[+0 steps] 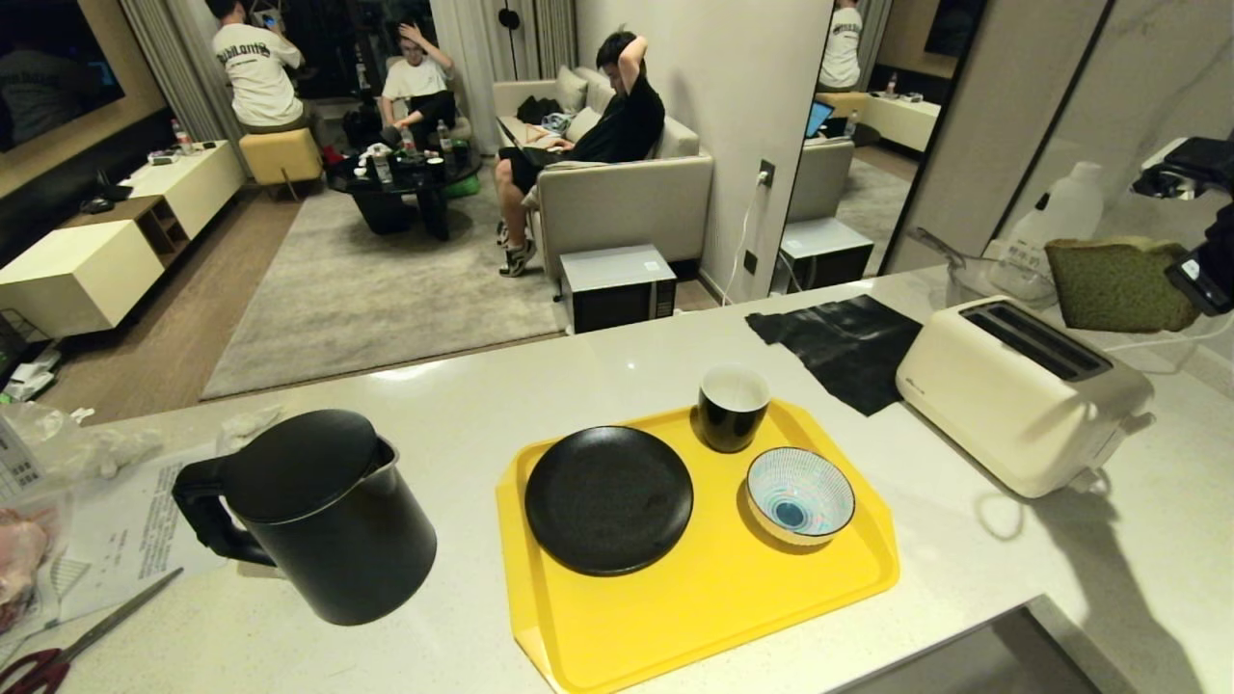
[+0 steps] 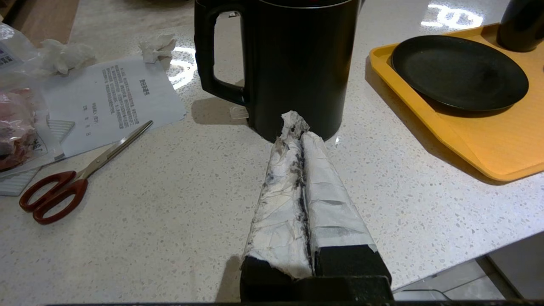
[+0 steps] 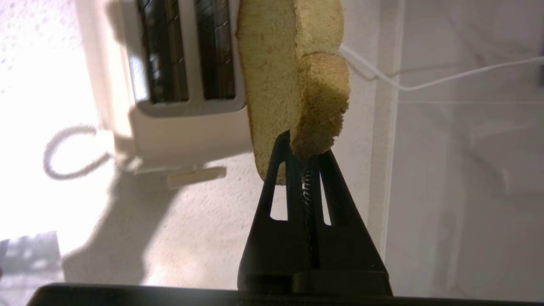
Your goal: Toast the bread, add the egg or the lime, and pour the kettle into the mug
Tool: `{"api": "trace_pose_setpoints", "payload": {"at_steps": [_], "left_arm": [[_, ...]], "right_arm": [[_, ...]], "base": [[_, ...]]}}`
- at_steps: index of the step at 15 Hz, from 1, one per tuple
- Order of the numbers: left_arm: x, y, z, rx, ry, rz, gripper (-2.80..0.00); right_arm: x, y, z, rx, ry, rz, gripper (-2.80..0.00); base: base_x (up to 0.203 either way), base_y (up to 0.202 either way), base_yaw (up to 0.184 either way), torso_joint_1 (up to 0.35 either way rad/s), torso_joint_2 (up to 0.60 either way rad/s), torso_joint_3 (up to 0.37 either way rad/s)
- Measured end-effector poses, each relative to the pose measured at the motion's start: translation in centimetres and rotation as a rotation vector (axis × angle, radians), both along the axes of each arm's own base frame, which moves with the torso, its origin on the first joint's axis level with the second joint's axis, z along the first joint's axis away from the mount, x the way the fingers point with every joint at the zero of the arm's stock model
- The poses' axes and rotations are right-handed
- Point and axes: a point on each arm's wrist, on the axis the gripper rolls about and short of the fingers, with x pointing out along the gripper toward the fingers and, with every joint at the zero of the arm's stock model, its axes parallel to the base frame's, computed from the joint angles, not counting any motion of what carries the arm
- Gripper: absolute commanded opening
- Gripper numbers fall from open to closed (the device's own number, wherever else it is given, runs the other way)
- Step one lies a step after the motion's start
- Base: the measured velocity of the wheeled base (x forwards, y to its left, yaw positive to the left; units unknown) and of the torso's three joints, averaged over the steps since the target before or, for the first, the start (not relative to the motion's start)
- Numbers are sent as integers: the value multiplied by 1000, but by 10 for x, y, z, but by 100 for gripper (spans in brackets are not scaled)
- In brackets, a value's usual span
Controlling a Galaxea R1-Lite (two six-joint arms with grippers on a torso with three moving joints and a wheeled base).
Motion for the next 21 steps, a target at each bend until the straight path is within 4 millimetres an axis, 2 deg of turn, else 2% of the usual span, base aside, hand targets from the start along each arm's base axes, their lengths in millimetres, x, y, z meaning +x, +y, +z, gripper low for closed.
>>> {"api": "trace_pose_setpoints", "payload": {"at_steps": [9, 21], "left_arm": [[0, 0, 0, 1, 0, 0, -280], [0, 0, 0, 2, 0, 0, -280]], "right_arm": [[0, -1, -8, 17, 55, -3, -280], [22, -9, -28, -1, 84, -37, -280]], "base": [[0, 0, 0, 0, 0, 0], [0, 0, 0, 0, 0, 0]]}}
